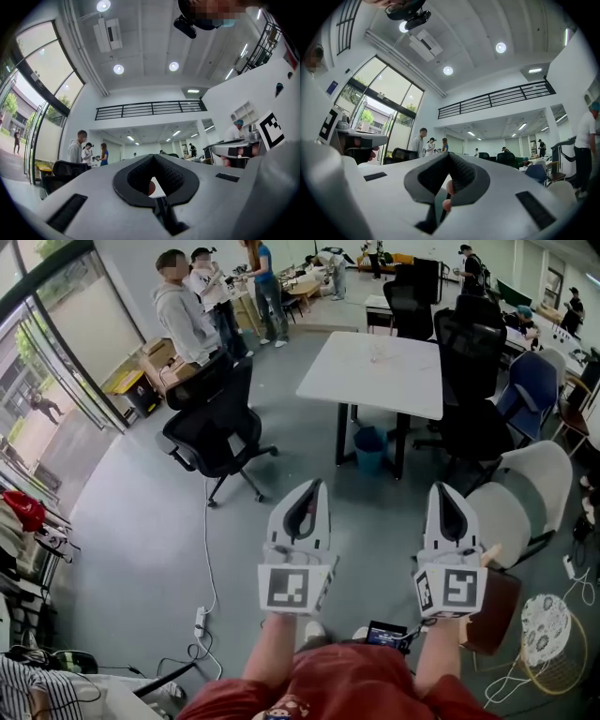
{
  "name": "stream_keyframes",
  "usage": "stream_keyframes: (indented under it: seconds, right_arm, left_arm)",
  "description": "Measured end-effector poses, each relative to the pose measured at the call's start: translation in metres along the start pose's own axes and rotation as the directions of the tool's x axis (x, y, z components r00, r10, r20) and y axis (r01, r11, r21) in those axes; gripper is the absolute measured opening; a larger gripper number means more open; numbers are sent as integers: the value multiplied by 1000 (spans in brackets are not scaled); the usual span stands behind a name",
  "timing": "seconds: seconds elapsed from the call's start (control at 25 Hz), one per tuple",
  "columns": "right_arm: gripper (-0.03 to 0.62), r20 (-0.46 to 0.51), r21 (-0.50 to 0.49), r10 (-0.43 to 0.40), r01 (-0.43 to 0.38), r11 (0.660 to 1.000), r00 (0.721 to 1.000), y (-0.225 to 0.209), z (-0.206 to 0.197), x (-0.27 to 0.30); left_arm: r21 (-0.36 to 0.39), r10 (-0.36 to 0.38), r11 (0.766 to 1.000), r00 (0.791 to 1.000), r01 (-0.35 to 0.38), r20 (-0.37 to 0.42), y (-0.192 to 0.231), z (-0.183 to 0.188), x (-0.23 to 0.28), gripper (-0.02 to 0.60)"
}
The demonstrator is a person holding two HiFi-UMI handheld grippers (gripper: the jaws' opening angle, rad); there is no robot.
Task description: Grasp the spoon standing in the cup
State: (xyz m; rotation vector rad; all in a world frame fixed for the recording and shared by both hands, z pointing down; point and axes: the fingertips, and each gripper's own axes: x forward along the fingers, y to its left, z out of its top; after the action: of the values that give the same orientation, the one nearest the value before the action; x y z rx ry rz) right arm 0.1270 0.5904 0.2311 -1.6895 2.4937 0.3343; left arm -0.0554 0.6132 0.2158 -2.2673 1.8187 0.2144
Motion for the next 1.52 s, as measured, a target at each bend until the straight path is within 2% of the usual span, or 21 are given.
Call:
stream_keyframes:
  seconds: [0.48, 0.68, 0.76, 1.04, 1.16, 1.24, 1.52]
  right_arm:
    - [12, -15, -10, 22, -22, 1000, 1000, -26, -15, -28]
    - [12, -4, 39, 33, -33, 999, 999, -34, -13, -24]
    - [12, 7, 58, 33, -33, 998, 999, -37, -11, -20]
    - [12, 4, 29, 29, -29, 999, 1000, -35, -13, 3]
    - [12, 5, 60, 36, -36, 998, 999, -36, -20, 21]
    - [12, 5, 89, 44, -44, 995, 999, -37, -26, 34]
    - [12, -52, 60, 34, -31, 998, 998, -33, -53, 105]
  left_arm:
    - [14, -12, 1000, 1000, 12, -25, -52, -9, -1, 9]
    - [11, -8, 1000, 1000, 9, -20, -55, -10, 6, 9]
    - [2, -5, 1000, 1000, 5, -7, -53, -9, 12, 9]
    - [-21, -6, 1000, 1000, 6, -1, -41, -16, 29, 9]
    - [-28, -5, 1000, 1000, 5, 1, -31, -27, 44, 9]
    - [-33, 2, 999, 1000, -2, -2, -21, -36, 55, 9]
    - [-50, 16, 999, 1000, -17, -13, 28, -66, 110, 9]
